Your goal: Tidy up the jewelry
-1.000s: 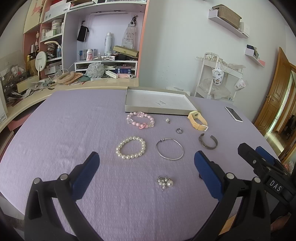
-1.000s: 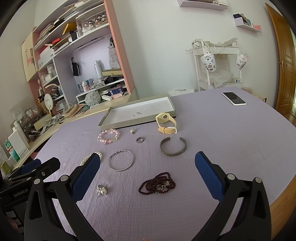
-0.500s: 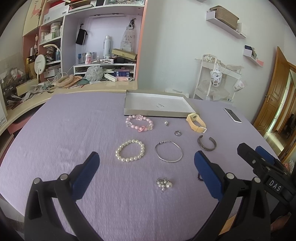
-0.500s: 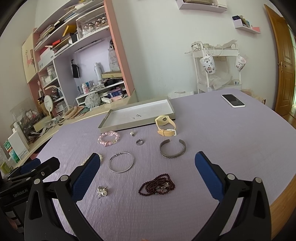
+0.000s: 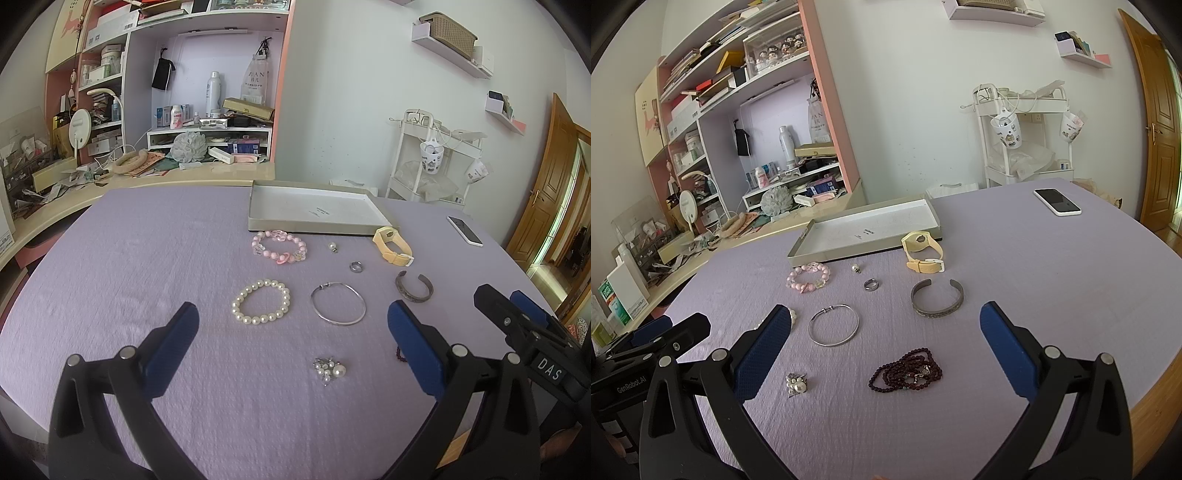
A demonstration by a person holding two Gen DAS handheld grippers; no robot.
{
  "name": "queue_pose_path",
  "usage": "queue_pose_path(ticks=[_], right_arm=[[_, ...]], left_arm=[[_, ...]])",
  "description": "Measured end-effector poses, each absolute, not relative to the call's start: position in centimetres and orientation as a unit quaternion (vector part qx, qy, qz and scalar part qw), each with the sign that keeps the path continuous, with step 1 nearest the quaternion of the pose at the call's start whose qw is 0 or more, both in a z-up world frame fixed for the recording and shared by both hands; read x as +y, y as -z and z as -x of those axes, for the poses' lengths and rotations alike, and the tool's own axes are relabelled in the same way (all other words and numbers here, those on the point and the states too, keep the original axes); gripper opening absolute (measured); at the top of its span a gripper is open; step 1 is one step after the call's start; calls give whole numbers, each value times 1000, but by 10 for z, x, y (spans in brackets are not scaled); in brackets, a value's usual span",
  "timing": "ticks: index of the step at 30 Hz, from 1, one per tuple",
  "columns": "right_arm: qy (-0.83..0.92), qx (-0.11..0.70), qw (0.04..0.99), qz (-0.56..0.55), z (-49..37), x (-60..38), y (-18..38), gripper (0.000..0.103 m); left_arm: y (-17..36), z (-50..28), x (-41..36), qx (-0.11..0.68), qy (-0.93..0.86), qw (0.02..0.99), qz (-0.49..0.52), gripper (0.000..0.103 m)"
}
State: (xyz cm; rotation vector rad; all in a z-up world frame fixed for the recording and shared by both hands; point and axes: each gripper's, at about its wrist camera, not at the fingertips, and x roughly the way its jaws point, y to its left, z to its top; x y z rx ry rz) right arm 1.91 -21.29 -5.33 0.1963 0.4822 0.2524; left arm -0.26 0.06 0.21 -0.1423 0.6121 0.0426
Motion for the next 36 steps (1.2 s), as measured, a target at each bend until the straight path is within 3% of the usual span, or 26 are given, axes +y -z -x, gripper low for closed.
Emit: queue_pose_path(ticks=[17, 28, 31, 36], right_arm=[[-116, 252, 957, -81, -32, -213, 59, 102], [-126, 375, 917, -42, -65, -212, 120, 100], [-134, 391, 910, -22, -69, -204, 129, 95], [-135, 396, 908, 17, -71, -191, 138, 79]], left_arm=[[0, -8, 12, 324, -24, 942, 82, 101], [37, -17, 15, 394, -20, 918, 43, 101], [45, -19, 10, 409, -11, 912, 36, 98], [56, -24, 1, 424, -1, 905, 26, 94]])
